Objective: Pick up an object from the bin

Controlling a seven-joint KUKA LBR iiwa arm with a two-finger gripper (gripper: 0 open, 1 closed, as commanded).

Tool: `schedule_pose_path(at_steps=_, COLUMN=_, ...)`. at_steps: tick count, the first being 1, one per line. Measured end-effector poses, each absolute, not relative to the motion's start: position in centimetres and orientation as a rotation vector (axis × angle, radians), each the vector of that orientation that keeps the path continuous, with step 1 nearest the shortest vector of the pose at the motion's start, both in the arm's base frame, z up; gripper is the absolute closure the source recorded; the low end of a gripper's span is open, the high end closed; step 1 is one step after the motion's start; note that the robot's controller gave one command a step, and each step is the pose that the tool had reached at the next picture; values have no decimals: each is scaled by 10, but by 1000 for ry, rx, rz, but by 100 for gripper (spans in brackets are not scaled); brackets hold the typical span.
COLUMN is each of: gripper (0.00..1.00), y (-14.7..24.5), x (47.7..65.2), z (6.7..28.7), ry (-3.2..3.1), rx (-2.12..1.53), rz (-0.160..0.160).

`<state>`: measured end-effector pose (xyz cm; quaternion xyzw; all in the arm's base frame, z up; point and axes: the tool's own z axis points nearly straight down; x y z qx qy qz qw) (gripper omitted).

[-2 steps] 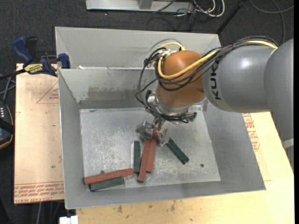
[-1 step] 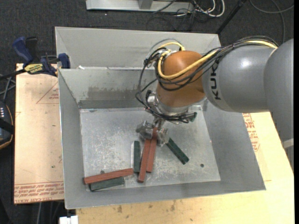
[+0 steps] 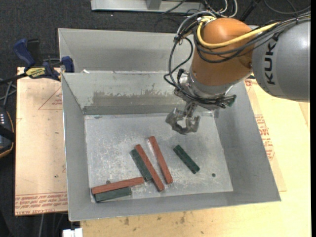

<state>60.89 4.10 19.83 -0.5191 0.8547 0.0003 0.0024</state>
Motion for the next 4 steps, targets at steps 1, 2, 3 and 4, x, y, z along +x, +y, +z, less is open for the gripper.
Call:
schedule_pose_path(at_steps=1, gripper=100, y=41, x=609, z=198, ry=2681, rx=-1629, rz=2)
schedule_pose_path(at_steps=2, gripper=0, y=56, x=607, z=175, ry=3027, rx=-834, rz=3)
schedule_pose_path(at_steps=3, gripper=0, y=55, x=607, z=175, ry=3026, rx=-833, rz=2)
schedule_pose_path(at_steps=4, gripper=0, y=31, x=587, z=124, ry=3029, rx=-801, rz=1)
